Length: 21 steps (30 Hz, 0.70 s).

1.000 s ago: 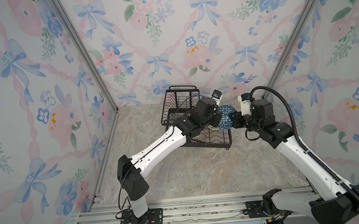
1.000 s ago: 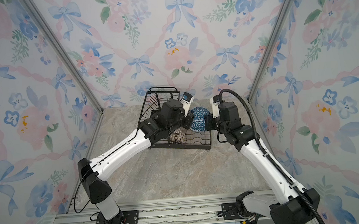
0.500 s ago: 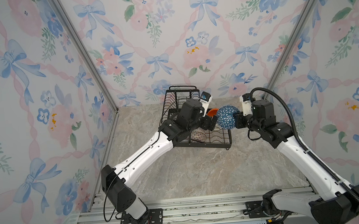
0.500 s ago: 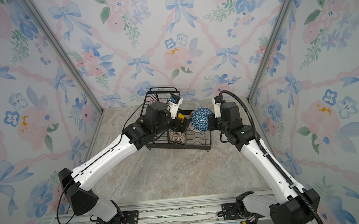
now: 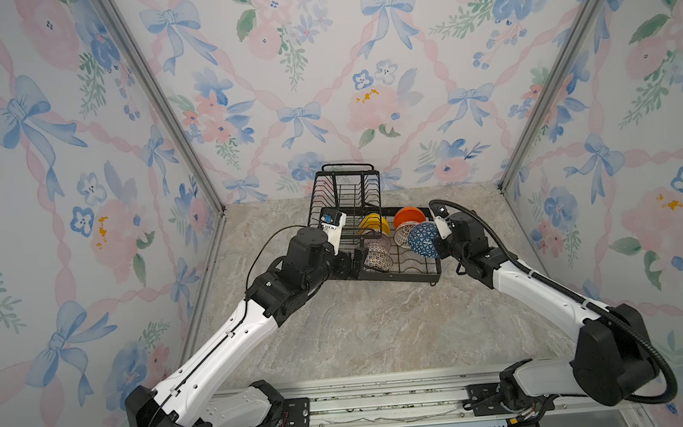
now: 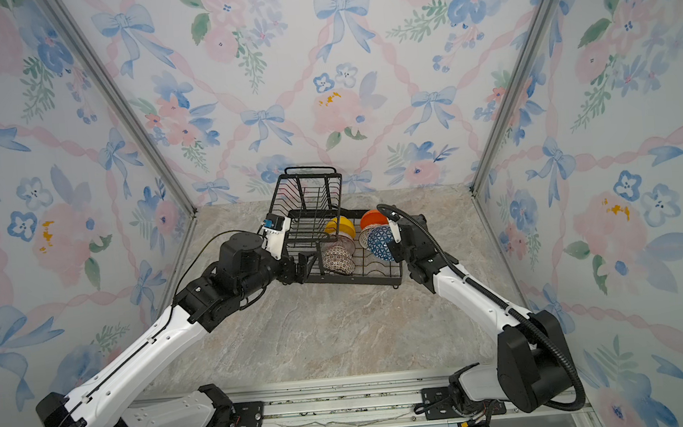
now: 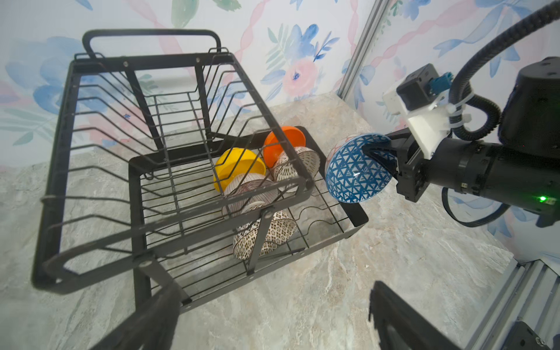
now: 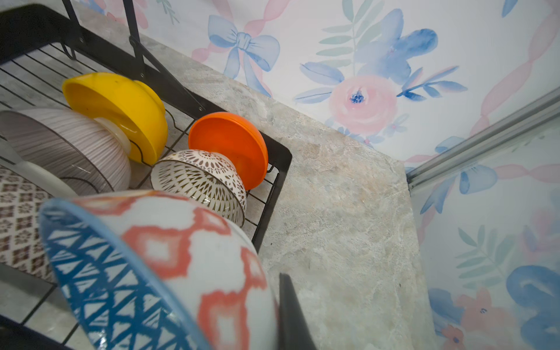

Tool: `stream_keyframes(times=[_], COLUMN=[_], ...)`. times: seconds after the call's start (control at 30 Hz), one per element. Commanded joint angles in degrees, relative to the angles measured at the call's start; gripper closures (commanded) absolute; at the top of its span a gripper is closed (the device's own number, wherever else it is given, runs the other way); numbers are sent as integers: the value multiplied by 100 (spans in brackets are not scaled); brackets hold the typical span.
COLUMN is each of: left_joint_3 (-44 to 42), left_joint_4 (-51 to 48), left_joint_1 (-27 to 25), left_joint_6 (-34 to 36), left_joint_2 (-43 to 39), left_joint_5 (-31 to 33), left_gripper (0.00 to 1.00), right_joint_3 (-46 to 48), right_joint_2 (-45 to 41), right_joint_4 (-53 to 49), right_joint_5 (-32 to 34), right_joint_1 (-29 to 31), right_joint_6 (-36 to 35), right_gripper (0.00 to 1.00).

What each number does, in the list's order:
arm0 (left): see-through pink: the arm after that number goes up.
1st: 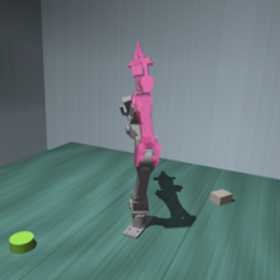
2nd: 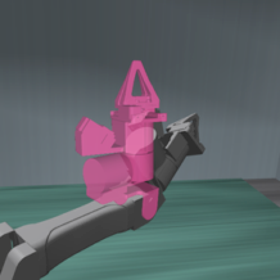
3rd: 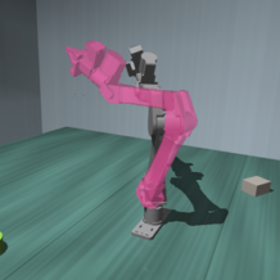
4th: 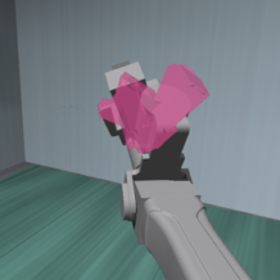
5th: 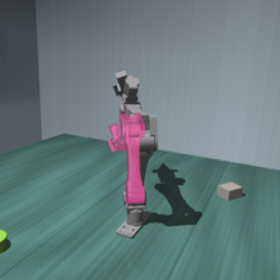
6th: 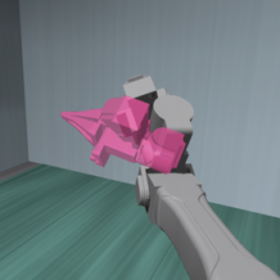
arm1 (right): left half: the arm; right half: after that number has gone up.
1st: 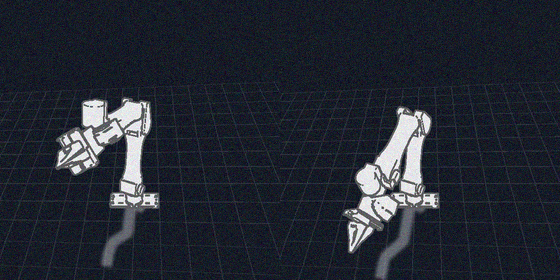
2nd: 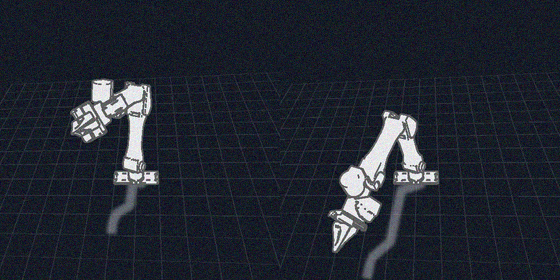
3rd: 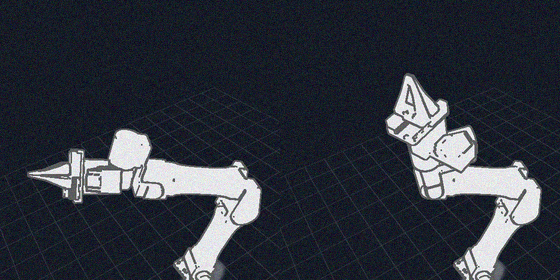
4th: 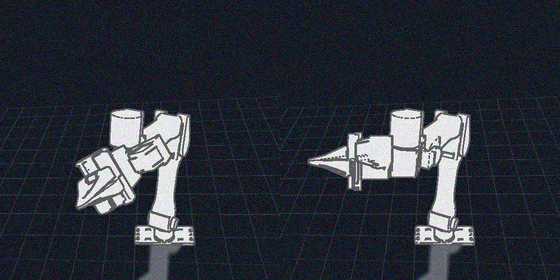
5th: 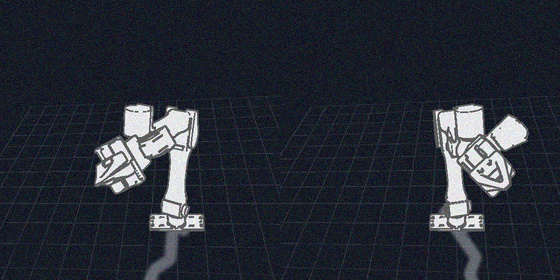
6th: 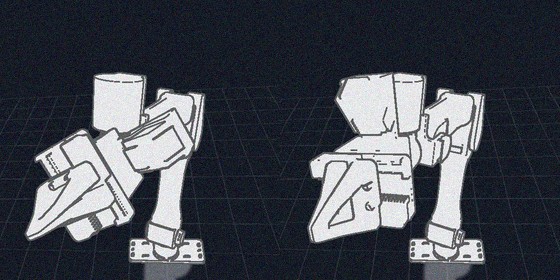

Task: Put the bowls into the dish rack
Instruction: 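Open the left gripper and withdraw it while the right lowers the bowl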

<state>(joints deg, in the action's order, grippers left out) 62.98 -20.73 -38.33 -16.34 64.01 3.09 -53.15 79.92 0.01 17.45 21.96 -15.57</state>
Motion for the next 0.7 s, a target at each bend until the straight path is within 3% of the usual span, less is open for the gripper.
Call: stream_keyframes(times=[0.0,0.3,0.67], left_joint_3=[-313,-820,-792], left_joint_4=[18,3,-80], left_joint_1=[134,228,356], left_joint_6=[-353,-598,-555], left_joint_2=[-270,-497,-505], left_joint_5=[-313,-458,-562], left_gripper=[2,2,2], right_joint_3=[37,473,1023], right_joint_2=[268,808,1372], right_joint_4=[1325,2772,4342], right_joint_5=[607,838,957], right_joint_1=[155,423,646], right_joint_6=[-752,-1626,-2294], right_gripper=[100,100,100])
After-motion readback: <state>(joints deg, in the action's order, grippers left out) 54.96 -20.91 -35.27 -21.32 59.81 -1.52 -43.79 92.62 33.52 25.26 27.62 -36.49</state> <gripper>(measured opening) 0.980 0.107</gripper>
